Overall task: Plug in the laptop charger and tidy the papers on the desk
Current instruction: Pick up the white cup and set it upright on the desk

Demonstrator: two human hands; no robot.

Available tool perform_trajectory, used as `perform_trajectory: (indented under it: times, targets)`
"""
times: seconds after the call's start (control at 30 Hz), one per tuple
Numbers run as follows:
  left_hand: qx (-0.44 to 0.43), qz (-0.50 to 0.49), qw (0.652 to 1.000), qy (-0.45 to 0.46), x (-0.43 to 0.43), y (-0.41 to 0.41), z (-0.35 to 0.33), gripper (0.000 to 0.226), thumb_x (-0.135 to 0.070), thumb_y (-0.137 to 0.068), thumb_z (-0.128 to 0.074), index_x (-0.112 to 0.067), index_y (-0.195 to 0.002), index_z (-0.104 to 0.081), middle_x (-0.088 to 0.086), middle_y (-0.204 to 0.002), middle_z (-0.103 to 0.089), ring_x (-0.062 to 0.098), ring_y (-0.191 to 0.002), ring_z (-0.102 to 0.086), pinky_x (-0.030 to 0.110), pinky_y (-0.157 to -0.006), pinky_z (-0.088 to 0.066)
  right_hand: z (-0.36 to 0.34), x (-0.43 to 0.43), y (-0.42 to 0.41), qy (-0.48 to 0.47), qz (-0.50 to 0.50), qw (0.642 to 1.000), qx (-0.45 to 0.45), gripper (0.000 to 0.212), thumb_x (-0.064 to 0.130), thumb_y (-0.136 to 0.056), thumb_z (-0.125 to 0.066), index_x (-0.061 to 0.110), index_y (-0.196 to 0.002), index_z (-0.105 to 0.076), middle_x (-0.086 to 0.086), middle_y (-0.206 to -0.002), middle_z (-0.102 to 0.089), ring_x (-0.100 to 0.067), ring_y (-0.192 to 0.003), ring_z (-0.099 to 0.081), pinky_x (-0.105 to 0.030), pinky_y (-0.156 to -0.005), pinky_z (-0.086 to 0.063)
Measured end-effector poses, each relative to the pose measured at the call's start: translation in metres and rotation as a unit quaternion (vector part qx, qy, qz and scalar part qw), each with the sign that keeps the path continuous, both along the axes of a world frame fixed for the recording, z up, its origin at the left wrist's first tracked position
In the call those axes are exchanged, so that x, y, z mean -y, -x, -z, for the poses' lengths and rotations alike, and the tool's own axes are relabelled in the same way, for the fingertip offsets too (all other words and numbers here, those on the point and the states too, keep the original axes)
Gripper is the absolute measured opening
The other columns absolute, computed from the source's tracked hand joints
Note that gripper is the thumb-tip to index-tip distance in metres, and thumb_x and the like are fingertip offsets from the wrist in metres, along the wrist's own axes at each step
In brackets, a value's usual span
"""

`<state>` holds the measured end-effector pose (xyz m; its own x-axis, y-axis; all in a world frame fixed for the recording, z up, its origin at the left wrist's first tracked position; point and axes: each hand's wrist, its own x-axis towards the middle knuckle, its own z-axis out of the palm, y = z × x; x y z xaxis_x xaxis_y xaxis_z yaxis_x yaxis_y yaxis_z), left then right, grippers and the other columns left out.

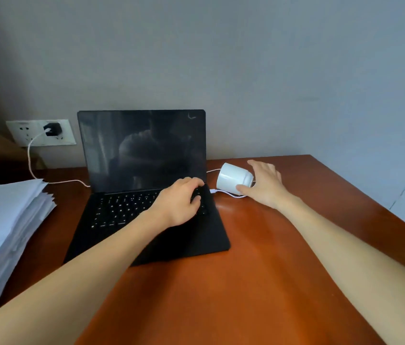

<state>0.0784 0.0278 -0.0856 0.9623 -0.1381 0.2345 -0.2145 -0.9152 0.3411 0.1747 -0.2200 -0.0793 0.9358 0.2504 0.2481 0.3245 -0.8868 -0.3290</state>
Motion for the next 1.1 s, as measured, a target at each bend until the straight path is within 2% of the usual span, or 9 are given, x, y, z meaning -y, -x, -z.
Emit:
perform_trajectory:
  times: [0.13, 0.3, 0.5, 0.6, 0.7, 0.8, 0.9, 1.0, 1.1]
  targets:
    - [-0.009, 0.01, 1.0, 0.009, 0.012, -0.035, -0.005, 0.044, -0.023, -0.103, -0.054, -0.021, -0.147, -0.049, -0.003, -0.143, -0.054, 0.019, -0.134, -0.048, 0.039, -0.104, -0.046, 0.002, -0.004, -0.031, 0.052, -0.016, 0.996, -0.073, 0.101, 0.068, -0.069, -0.07, 0.029, -0.154, -0.031, -0.004, -0.149, -0.047, -0.03, -0.14, -0.035, -0.045, -0.111, -0.03]
    - [-0.045, 0.015, 0.998, 0.029, 0.025, -0.055, -0.013, 0.048, -0.027, -0.104, -0.054, -0.018, -0.15, -0.045, 0.003, -0.143, -0.054, 0.023, -0.131, -0.051, 0.04, -0.105, -0.046, 0.001, -0.006, -0.031, 0.028, -0.05, 0.996, -0.062, 0.076, 0.061, -0.071, -0.074, 0.031, -0.136, -0.048, 0.008, -0.118, -0.065, -0.021, -0.113, -0.056, -0.037, -0.1, -0.036]
    - [-0.133, -0.046, 0.96, 0.24, 0.038, -0.077, -0.038, 0.075, -0.055, -0.103, -0.053, -0.01, -0.159, -0.029, 0.01, -0.151, -0.051, 0.025, -0.135, -0.051, 0.03, -0.105, -0.041, -0.006, -0.006, -0.017, -0.088, -0.072, 0.992, 0.05, 0.078, 0.05, -0.072, -0.083, 0.028, -0.137, -0.046, 0.009, -0.128, -0.058, -0.016, -0.112, -0.054, -0.041, -0.097, -0.047]
    - [-0.176, -0.054, 0.917, 0.355, 0.048, -0.081, -0.049, 0.092, -0.068, -0.094, -0.059, -0.011, -0.159, -0.027, 0.009, -0.148, -0.052, 0.026, -0.131, -0.055, 0.039, -0.113, -0.044, -0.016, -0.002, -0.019, -0.155, -0.088, 0.981, 0.078, 0.083, 0.043, -0.067, -0.087, 0.026, -0.136, -0.044, 0.01, -0.129, -0.052, -0.011, -0.117, -0.049, -0.036, -0.097, -0.049]
    - [-0.162, -0.036, 0.875, 0.455, 0.065, -0.082, -0.058, 0.077, -0.06, -0.092, -0.069, -0.014, -0.145, -0.039, 0.009, -0.137, -0.057, 0.02, -0.115, -0.064, 0.037, -0.101, -0.053, -0.025, 0.0, -0.019, -0.2, -0.086, 0.972, 0.088, 0.085, 0.04, -0.065, -0.09, 0.026, -0.135, -0.044, 0.01, -0.131, -0.05, -0.008, -0.12, -0.047, -0.032, -0.097, -0.048]
    - [-0.127, -0.048, 0.847, 0.514, 0.083, -0.087, -0.063, 0.101, -0.053, -0.086, -0.08, -0.013, -0.159, -0.024, 0.01, -0.142, -0.053, 0.023, -0.118, -0.064, 0.036, -0.093, -0.059, -0.027, 0.006, -0.016, -0.233, -0.083, 0.964, 0.095, 0.087, 0.039, -0.064, -0.092, 0.025, -0.134, -0.043, 0.01, -0.131, -0.046, -0.007, -0.121, -0.045, -0.031, -0.098, -0.048]
    - [-0.096, -0.041, 0.83, 0.549, 0.1, -0.091, -0.063, 0.103, -0.043, -0.082, -0.087, -0.013, -0.159, -0.025, 0.008, -0.136, -0.056, 0.022, -0.115, -0.065, 0.035, -0.089, -0.061, -0.026, 0.023, -0.013, -0.27, -0.087, 0.955, 0.085, 0.087, 0.038, -0.064, -0.093, 0.03, -0.133, -0.04, 0.014, -0.131, -0.042, -0.004, -0.123, -0.043, -0.03, -0.099, -0.048]
    - [-0.084, -0.008, 0.843, 0.531, 0.109, -0.099, -0.064, 0.101, -0.034, -0.079, -0.091, -0.013, -0.156, -0.03, 0.002, -0.136, -0.056, 0.02, -0.117, -0.064, 0.042, -0.102, -0.057, -0.025, 0.047, -0.013, -0.303, -0.087, 0.948, 0.049, 0.089, 0.041, -0.067, -0.091, 0.034, -0.137, -0.038, 0.016, -0.135, -0.041, -0.001, -0.123, -0.047, -0.029, -0.1, -0.05]
    - [-0.098, 0.039, 0.879, 0.465, 0.114, -0.115, -0.068, 0.1, -0.022, -0.076, -0.094, -0.017, -0.155, -0.033, -0.002, -0.141, -0.052, 0.017, -0.126, -0.057, 0.039, -0.111, -0.049, -0.024, 0.073, -0.016, -0.36, -0.064, 0.93, 0.025, 0.091, 0.037, -0.072, -0.09, 0.031, -0.145, -0.036, 0.009, -0.14, -0.043, -0.002, -0.119, -0.053, -0.026, -0.096, -0.052]
